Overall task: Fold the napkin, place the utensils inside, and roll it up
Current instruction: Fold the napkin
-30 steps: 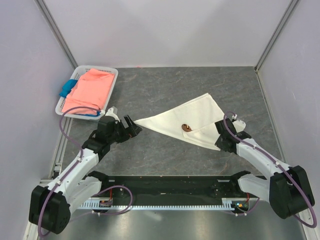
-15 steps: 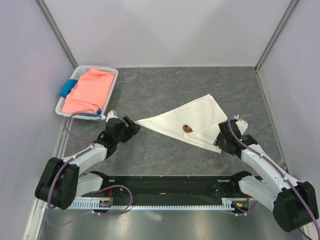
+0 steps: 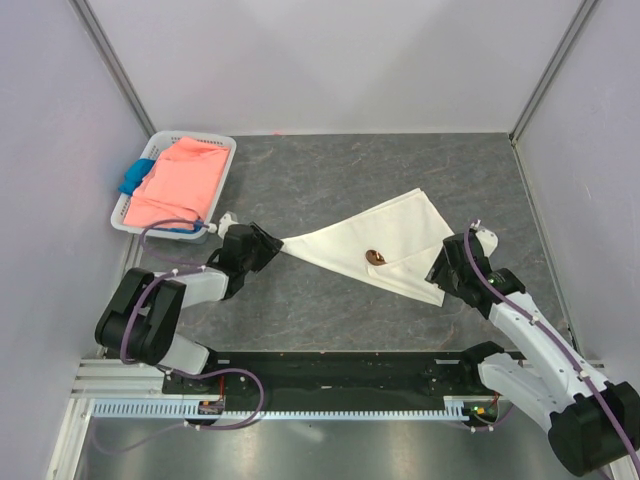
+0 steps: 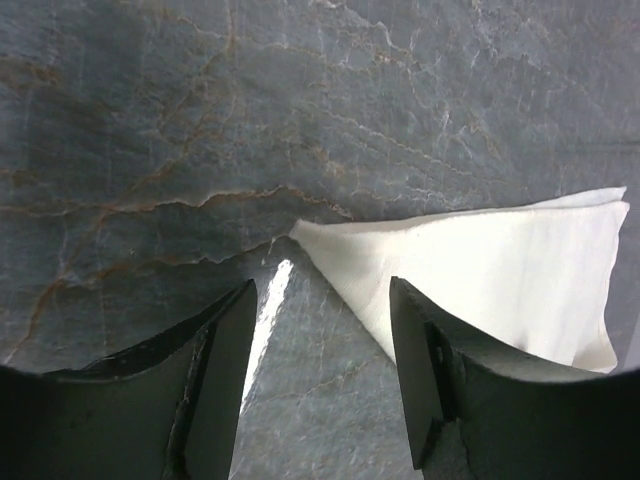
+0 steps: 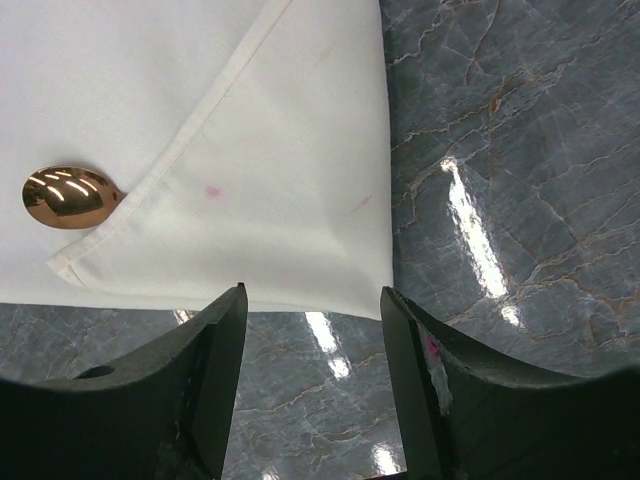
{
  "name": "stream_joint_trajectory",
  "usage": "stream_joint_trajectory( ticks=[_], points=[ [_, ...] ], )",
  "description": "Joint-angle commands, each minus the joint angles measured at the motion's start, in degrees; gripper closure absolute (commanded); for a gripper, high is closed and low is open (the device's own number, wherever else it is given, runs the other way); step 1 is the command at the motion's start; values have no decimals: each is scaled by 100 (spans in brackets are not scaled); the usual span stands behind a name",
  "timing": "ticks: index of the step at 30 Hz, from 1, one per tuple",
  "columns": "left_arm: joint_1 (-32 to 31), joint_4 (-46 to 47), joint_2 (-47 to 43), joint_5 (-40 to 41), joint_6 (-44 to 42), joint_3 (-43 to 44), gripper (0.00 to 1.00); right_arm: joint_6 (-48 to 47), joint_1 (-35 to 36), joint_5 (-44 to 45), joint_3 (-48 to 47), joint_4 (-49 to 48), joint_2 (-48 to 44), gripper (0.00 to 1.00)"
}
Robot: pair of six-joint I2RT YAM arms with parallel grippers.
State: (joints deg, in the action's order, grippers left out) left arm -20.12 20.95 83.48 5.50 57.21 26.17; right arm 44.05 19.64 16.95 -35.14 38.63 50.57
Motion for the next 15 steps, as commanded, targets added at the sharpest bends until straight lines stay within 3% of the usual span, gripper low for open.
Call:
stream_joint_trajectory(
  ticks=[1,15],
  points=[
    [-10,173,361,364,255,239,39,-134,-13,-104,-143,-57,23,36],
    [8,5,757,479,300,388,58,-187,-13,-298,-187,-251,234,36]
  ],
)
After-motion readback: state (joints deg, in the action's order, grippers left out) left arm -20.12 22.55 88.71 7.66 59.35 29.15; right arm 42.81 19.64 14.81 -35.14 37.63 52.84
